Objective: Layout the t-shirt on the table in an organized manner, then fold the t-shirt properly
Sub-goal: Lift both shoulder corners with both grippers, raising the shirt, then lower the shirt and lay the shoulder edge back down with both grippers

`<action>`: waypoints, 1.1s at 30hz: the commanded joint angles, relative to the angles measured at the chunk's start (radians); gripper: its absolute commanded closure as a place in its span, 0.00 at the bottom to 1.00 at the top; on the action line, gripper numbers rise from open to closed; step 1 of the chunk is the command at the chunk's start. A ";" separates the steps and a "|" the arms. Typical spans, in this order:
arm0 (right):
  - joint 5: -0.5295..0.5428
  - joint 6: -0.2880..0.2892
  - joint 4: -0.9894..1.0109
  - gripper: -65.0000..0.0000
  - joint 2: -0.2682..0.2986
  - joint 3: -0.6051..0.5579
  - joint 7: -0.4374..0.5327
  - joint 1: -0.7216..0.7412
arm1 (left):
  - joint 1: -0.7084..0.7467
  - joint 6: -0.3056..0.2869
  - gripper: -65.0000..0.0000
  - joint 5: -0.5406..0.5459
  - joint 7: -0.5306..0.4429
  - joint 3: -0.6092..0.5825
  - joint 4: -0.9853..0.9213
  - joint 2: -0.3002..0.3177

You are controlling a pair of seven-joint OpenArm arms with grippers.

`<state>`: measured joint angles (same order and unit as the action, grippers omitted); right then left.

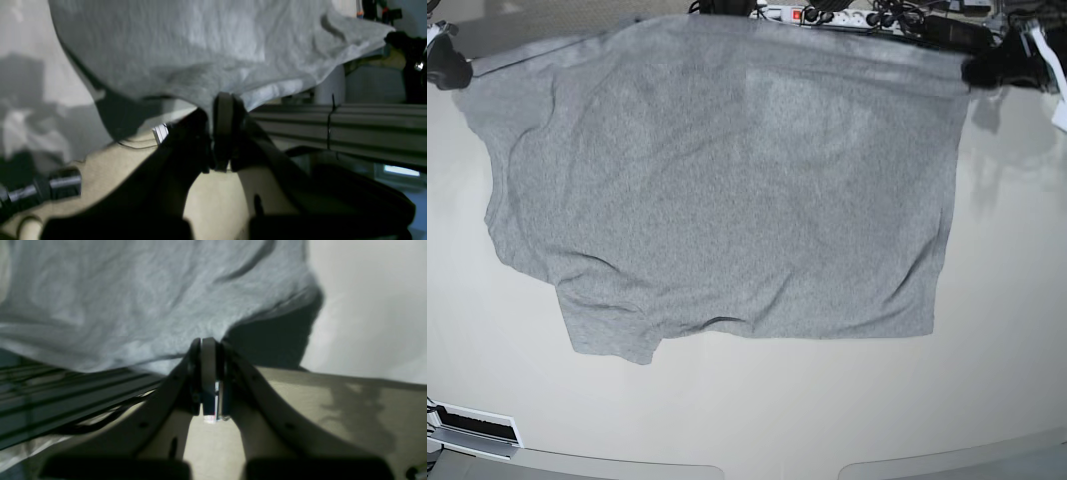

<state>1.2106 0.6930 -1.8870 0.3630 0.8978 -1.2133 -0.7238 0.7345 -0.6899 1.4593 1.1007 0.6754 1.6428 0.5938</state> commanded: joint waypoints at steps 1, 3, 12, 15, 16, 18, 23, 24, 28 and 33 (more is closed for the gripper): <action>-0.013 0.005 -0.014 1.00 0.016 0.012 0.043 -0.007 | -0.019 -0.008 1.00 0.024 -0.021 0.013 0.011 0.019; -0.058 0.005 -0.013 1.00 0.016 0.012 0.100 -0.007 | -0.063 -0.008 1.00 -0.011 -0.032 0.012 0.011 0.018; -0.146 0.005 0.024 1.00 0.015 -0.004 0.145 0.084 | -0.132 -0.008 1.00 -0.023 -0.032 0.012 0.011 0.019; -0.150 0.005 0.081 1.00 0.015 -0.033 0.147 0.122 | -0.140 -0.008 1.00 -0.083 -0.073 0.012 0.011 0.018; -0.154 0.005 0.102 1.00 0.015 -0.045 0.148 0.135 | -0.140 -0.008 1.00 -0.111 -0.103 0.012 0.010 0.019; -0.159 0.005 0.140 1.00 0.014 -0.066 0.148 0.163 | -0.140 -0.008 1.00 -0.162 -0.163 0.011 0.010 0.018; -0.169 0.005 0.204 1.00 0.015 -0.105 0.148 0.227 | -0.181 -0.008 1.00 -0.244 -0.218 -0.028 0.010 0.018; -0.172 0.005 0.206 1.00 0.015 -0.112 0.148 0.236 | -0.193 -0.008 1.00 -0.255 -0.219 -0.044 0.010 0.018; -0.192 0.005 0.206 1.00 0.017 -0.138 0.159 0.242 | -0.246 -0.008 1.00 -0.345 -0.252 -0.140 0.008 0.018; -0.309 0.005 0.206 1.00 0.017 -0.141 0.280 0.242 | -0.309 -0.008 1.00 -0.529 -0.365 -0.248 0.004 0.019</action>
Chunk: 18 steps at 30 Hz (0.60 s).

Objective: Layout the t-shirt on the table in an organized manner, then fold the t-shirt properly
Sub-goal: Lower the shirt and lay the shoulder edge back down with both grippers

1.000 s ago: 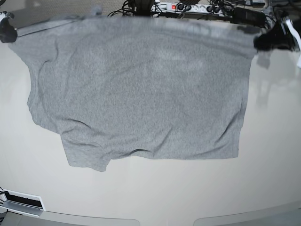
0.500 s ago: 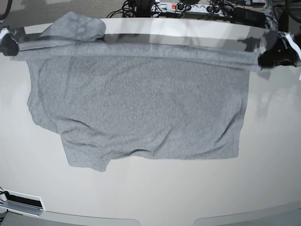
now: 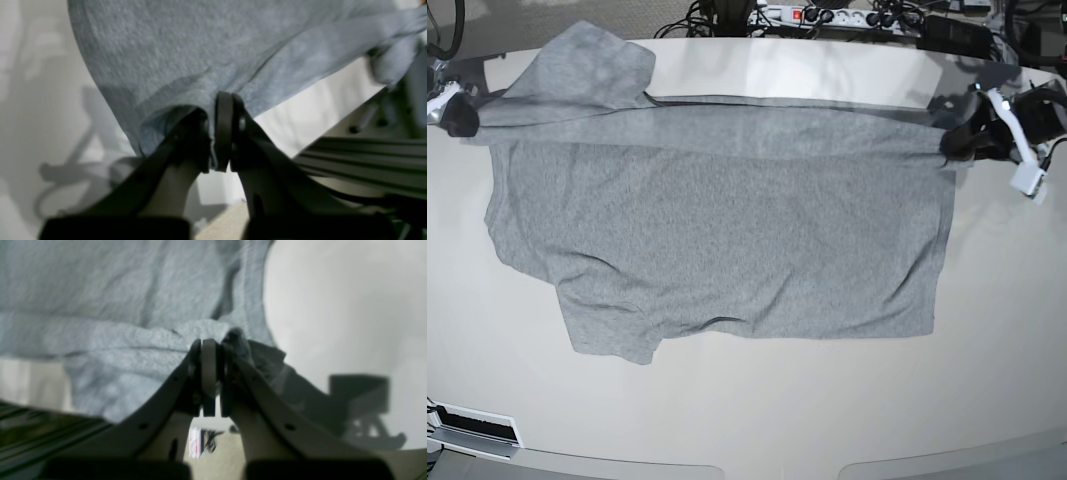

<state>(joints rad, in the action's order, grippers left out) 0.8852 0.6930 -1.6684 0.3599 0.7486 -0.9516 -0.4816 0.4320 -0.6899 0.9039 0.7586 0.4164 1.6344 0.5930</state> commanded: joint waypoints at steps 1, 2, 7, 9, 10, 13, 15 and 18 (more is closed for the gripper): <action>0.002 0.005 -0.012 1.00 0.020 0.008 0.033 0.000 | -0.017 -0.008 1.00 0.003 -0.040 -0.002 0.013 0.019; -0.005 0.005 -0.012 1.00 0.020 0.008 0.036 0.000 | -0.024 -0.008 1.00 -0.019 -0.054 -0.011 0.013 0.019; -0.004 0.005 -0.012 1.00 0.020 0.008 0.036 0.000 | -0.046 -0.008 1.00 -0.071 -0.055 -0.016 0.013 0.020; -0.009 0.005 -0.012 1.00 0.020 0.008 0.032 0.022 | -0.056 0.015 1.00 -0.084 -0.055 -0.015 0.013 0.022; -0.026 0.005 -0.012 1.00 0.020 0.008 0.032 0.030 | -0.061 0.026 1.00 -0.084 -0.055 -0.015 0.013 0.023; -0.045 0.005 -0.012 1.00 0.020 0.008 0.032 0.036 | -0.064 0.033 1.00 -0.084 -0.055 -0.014 0.013 0.023; -0.045 0.005 -0.012 1.00 0.020 0.008 0.032 0.035 | -0.064 0.033 1.00 -0.084 -0.055 -0.014 0.013 0.023; -0.045 0.005 -0.012 1.00 0.020 0.008 0.032 0.036 | -0.067 0.033 1.00 -0.084 -0.056 -0.014 0.013 0.022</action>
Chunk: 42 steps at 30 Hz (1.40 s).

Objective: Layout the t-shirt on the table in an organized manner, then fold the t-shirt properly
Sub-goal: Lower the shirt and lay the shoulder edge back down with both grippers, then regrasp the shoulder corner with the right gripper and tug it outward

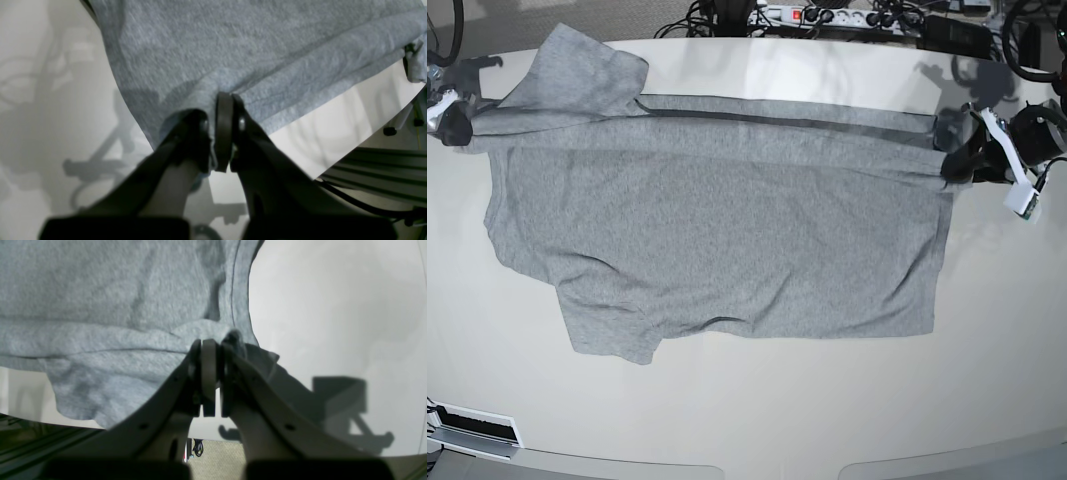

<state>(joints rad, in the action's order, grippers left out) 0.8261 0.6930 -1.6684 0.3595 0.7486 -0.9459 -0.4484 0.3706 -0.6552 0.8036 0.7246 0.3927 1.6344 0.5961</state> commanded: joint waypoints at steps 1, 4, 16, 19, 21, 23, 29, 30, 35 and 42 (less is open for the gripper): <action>0.014 0.005 -0.012 1.00 0.020 0.008 0.026 0.003 | -0.006 -0.002 1.00 0.016 -0.021 0.010 0.013 0.019; 0.010 0.005 -0.012 1.00 0.021 0.008 0.018 0.002 | -0.005 -0.002 1.00 -0.006 -0.022 0.010 0.013 0.019; 0.016 -0.031 -0.013 0.44 0.106 0.011 0.021 0.002 | -0.005 0.059 0.48 -0.023 -0.029 0.010 0.013 0.050; 0.105 0.005 -0.013 0.44 0.106 0.011 -0.076 0.002 | -0.005 0.065 0.48 -0.035 -0.029 0.010 0.013 0.053; 0.226 0.005 -0.013 0.44 0.094 0.011 -0.177 -0.010 | -0.005 0.065 0.48 -0.041 -0.029 0.010 0.013 0.052; 0.330 0.005 -0.013 0.44 0.074 0.011 -0.250 -0.031 | -0.005 0.065 0.48 -0.040 -0.029 0.010 0.013 0.052; 0.375 0.005 -0.013 0.44 -0.013 0.011 -0.264 -0.103 | -0.005 0.065 0.48 -0.040 -0.029 0.010 0.013 0.052; 0.375 0.005 -0.013 0.44 -0.031 0.010 -0.264 -0.111 | -0.005 0.065 0.48 -0.040 -0.029 0.010 0.013 0.052; 0.293 0.005 -0.011 0.44 -0.105 0.010 -0.223 -0.119 | -0.005 0.065 0.48 -0.023 -0.029 0.010 0.013 0.052; 0.114 0.005 0.117 0.44 -0.118 -0.004 -0.066 -0.092 | -0.005 0.064 0.48 -0.005 -0.029 0.010 0.013 0.052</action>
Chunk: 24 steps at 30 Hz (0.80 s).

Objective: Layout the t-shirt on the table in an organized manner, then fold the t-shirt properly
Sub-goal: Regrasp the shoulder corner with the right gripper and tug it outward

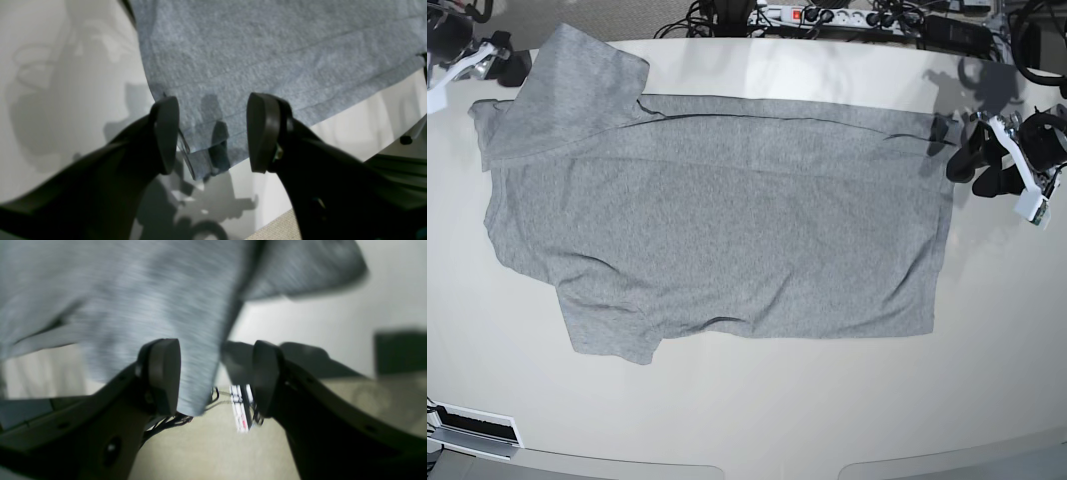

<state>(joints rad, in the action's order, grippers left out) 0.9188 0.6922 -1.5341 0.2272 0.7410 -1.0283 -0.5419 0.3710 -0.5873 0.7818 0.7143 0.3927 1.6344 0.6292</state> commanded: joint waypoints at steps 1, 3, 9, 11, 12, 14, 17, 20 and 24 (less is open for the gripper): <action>0.019 0.006 0.007 0.44 0.014 0.003 0.016 0.015 | -0.006 -0.003 0.48 0.017 -0.019 0.010 0.013 0.019; 0.018 0.006 0.056 0.44 0.014 0.003 0.015 0.039 | -0.005 -0.003 0.48 0.017 -0.019 0.010 0.013 0.019; 0.024 0.006 0.241 0.44 0.014 0.003 0.014 0.098 | -0.005 -0.003 0.48 0.039 -0.018 0.010 0.013 0.019; 0.055 0.006 0.277 0.44 0.014 0.002 -0.003 0.108 | -0.005 -0.003 0.48 0.047 -0.019 0.010 0.013 0.019; 0.084 0.006 0.282 0.44 0.014 -0.003 -0.027 0.109 | -0.005 -0.003 0.48 0.047 -0.019 0.010 0.013 0.019; 0.143 0.006 0.282 0.44 0.015 -0.020 -0.092 0.109 | -0.005 -0.003 0.48 0.047 -0.018 0.010 0.013 0.019; 0.212 0.006 0.278 0.44 0.018 -0.064 -0.167 0.104 | -0.005 -0.003 0.48 0.047 -0.018 0.010 0.013 0.019; 0.243 0.006 0.261 0.44 0.018 -0.110 -0.188 0.090 | -0.005 -0.003 0.48 0.047 -0.019 0.010 0.013 0.019; 0.245 0.006 0.218 0.44 0.018 -0.147 -0.207 0.088 | -0.006 -0.003 0.48 0.047 -0.019 0.010 0.013 0.019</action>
<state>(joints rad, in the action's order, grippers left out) 1.1809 0.7002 -1.3060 0.2348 0.5919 -1.2217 -0.4480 0.3710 -0.5869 0.8078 0.7143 0.3927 1.6344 0.6292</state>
